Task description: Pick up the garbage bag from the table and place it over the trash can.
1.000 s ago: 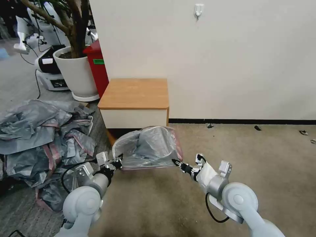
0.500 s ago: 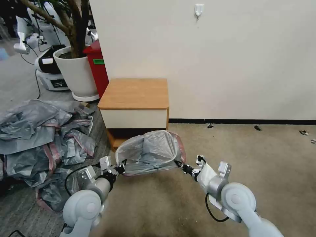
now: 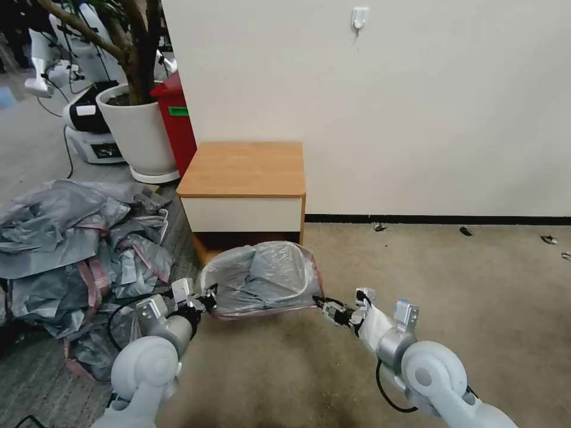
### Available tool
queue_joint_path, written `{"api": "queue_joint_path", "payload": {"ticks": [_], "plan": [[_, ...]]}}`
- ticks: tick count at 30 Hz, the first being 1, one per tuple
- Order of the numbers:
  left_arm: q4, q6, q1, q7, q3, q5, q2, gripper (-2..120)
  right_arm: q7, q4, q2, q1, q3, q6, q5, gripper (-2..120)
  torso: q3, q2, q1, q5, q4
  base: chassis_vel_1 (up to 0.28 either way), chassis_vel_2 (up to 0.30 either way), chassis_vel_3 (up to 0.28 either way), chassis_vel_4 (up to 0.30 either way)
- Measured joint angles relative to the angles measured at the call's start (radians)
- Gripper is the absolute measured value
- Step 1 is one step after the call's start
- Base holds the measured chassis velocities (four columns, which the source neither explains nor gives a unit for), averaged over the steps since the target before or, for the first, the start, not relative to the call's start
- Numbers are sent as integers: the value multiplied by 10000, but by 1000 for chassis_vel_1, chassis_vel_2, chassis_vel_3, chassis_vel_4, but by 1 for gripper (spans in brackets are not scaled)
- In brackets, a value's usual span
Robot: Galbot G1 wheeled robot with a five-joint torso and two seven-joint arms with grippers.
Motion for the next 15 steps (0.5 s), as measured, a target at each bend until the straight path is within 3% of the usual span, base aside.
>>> {"api": "queue_joint_path", "payload": {"ticks": [3, 8, 15], "plan": [[97, -2, -69, 109, 33, -41, 196, 2, -556, 24, -125, 13, 12, 38, -15, 80, 0, 1, 0, -1, 0, 0, 0, 0, 0], [128, -6, -115, 207, 31, -75, 389, 2, -1113, -102, -253, -32, 93, 26, 34, 96, 0, 0, 0, 0, 0, 0, 0, 0, 0], [195, -109, -81, 695, -44, -157, 772, 2, -1626, -339, -607, 298, 399, -31, 1003, 99, 0, 0, -1, -1, 0, 0, 0, 0, 0]]}}
